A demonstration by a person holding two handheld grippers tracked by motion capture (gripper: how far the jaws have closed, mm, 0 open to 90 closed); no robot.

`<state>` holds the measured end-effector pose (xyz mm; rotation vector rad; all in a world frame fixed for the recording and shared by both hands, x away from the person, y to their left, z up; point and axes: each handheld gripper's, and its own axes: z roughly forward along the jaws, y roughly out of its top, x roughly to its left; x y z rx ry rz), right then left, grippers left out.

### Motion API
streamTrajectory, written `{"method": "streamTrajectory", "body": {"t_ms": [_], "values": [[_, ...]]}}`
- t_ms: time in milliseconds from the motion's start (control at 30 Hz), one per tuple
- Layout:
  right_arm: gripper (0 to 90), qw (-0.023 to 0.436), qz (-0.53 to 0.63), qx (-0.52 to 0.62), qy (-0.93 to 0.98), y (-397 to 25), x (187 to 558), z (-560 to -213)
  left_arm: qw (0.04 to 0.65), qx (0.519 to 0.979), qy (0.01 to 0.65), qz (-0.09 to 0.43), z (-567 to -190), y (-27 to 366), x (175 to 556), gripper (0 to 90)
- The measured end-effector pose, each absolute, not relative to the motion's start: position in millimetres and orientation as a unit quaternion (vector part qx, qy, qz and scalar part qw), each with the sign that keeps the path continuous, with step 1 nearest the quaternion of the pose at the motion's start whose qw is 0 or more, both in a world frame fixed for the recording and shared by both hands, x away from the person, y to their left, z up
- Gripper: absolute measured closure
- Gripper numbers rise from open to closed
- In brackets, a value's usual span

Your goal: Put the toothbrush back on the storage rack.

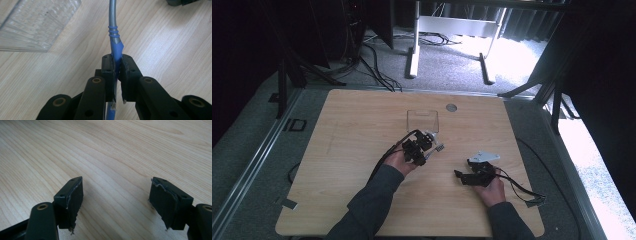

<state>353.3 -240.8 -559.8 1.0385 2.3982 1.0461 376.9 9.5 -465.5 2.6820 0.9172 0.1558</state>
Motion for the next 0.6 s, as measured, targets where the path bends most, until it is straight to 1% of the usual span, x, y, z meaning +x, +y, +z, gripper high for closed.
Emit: {"method": "streamTrajectory", "body": {"t_ms": [600], "values": [[26.9,0.162,0.367,0.364,0.841,-240.8,353.2,-559.7,0.180,0.922,0.335,0.063,-453.6,18.3,379.9,82.6]]}}
